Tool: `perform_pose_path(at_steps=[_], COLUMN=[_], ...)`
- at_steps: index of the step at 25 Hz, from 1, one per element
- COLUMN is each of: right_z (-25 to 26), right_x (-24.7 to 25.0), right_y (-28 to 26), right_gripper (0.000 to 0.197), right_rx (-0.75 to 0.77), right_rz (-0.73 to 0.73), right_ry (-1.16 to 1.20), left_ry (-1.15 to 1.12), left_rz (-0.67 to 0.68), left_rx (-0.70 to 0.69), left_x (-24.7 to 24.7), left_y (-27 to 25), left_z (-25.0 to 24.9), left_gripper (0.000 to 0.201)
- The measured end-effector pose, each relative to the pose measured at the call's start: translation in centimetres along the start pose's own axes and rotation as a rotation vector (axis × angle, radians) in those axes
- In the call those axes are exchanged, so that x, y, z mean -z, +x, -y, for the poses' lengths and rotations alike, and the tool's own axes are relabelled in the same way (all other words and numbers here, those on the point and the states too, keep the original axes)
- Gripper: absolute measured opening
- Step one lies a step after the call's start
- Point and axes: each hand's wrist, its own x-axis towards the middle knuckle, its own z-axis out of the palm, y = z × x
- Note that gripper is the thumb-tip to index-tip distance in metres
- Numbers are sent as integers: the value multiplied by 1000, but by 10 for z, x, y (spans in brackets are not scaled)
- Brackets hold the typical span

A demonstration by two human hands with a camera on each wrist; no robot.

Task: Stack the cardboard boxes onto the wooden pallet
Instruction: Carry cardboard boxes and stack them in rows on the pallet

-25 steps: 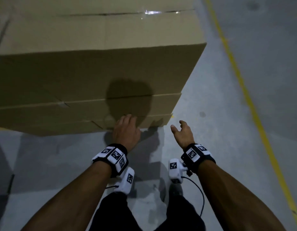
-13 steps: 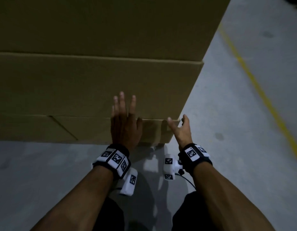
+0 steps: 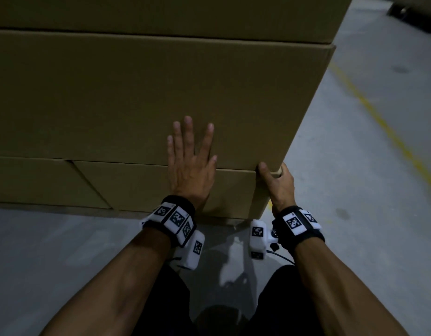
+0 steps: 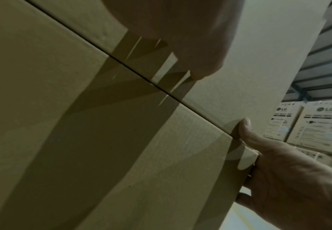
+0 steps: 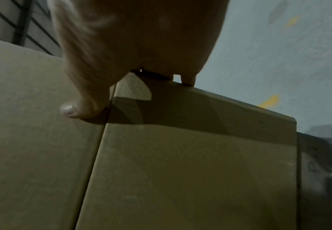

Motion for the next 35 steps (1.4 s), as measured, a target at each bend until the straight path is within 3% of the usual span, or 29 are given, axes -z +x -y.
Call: perform_pose_path(at_steps=[6,11,18,23,26,27,31,32,35], right_z=[-3,-5,-13,2,40,62,157,182,265], right_x=[-3,-4,-6,-3,5,8,26,35,59], right_y=[-2,1,7,2,-7,-12,-47,-57,-87], right_gripper=[68,85,82,63,53,52,58,62,65], right_rx=[-3,14,34,-29,-190,-257,-431,-450,-466], right_rz=[16,19,30,47,104,120,182,202,259], right_ry=[-15,-6,8,-111,-283,-355,-488,-501,-589], left_ry=[1,-10,-13,29,-51,-62,-113,-102,-89], left_rz=[7,-19,44,291,307,386,923,983,987], left_rx=[-16,-32,-46,1,22,53,204,206,175], left_x=[1,-1,7,26,53,68,151,179,266], left_y=[-1,0,-4,-4,-11,-9,22,34,68], left_z=[0,1,8,6,-3,-7,-30,-37,-62], left_gripper=[94,98,98,102,99,92,62,61,51])
